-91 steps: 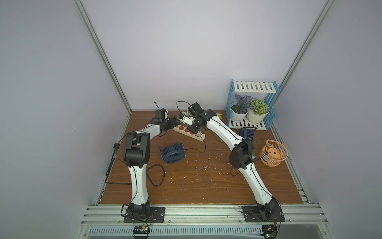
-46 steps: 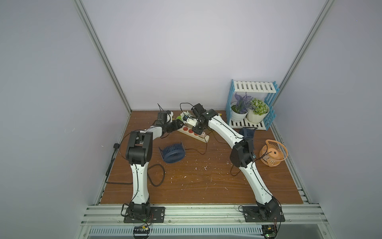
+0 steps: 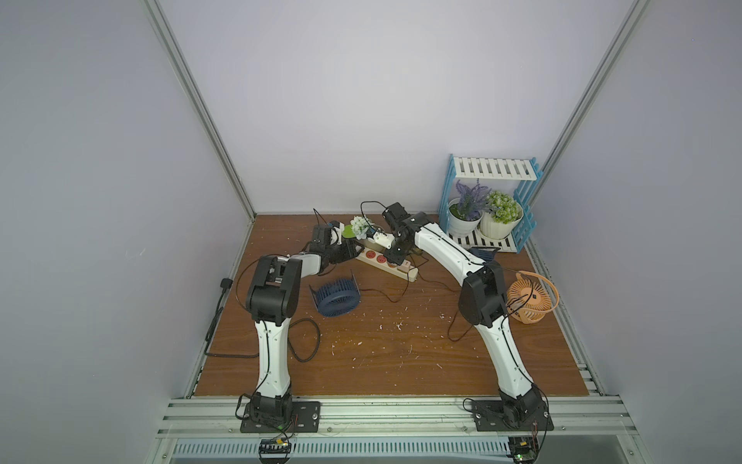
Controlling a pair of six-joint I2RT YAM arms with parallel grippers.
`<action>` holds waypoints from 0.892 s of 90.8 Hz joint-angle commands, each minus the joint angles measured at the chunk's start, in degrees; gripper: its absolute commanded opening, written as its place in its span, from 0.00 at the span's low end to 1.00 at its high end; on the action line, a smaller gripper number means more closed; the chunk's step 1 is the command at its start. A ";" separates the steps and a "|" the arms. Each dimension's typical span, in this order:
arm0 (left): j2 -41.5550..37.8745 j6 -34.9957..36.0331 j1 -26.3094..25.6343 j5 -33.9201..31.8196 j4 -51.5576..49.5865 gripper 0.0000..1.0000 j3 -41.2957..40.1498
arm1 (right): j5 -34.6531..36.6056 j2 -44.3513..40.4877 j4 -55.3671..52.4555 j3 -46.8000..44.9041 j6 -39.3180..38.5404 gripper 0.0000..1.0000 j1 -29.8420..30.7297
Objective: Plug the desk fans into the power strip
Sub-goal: Insert the plug into the socket.
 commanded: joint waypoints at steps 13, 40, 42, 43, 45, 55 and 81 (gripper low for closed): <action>-0.22 1.32 -1.29 1.06 -1.92 0.57 -0.07 | -4.28 -0.87 1.19 -0.17 -2.14 0.00 -1.05; -0.35 2.74 -1.34 0.01 -3.81 0.54 0.55 | -2.39 -0.42 0.35 -1.27 -5.04 0.00 -1.45; -0.31 2.74 -1.37 -0.03 -3.86 0.55 0.55 | -1.84 -0.46 0.41 -1.57 -5.24 0.00 -1.47; -0.35 2.74 -1.38 -0.10 -3.88 0.55 0.55 | -1.52 -0.56 0.42 -1.71 -5.29 0.00 -1.50; -0.42 2.74 -1.38 -0.19 -3.97 0.55 0.57 | -1.08 -0.63 0.42 -2.03 -5.41 0.00 -1.53; -0.42 2.85 -1.38 -0.24 -4.08 0.54 0.60 | -0.48 -1.37 0.50 -2.99 -5.73 0.00 -1.80; -0.60 2.95 -1.38 -0.08 -4.08 0.53 0.77 | -0.65 -0.56 2.09 -7.16 -9.02 0.00 -2.18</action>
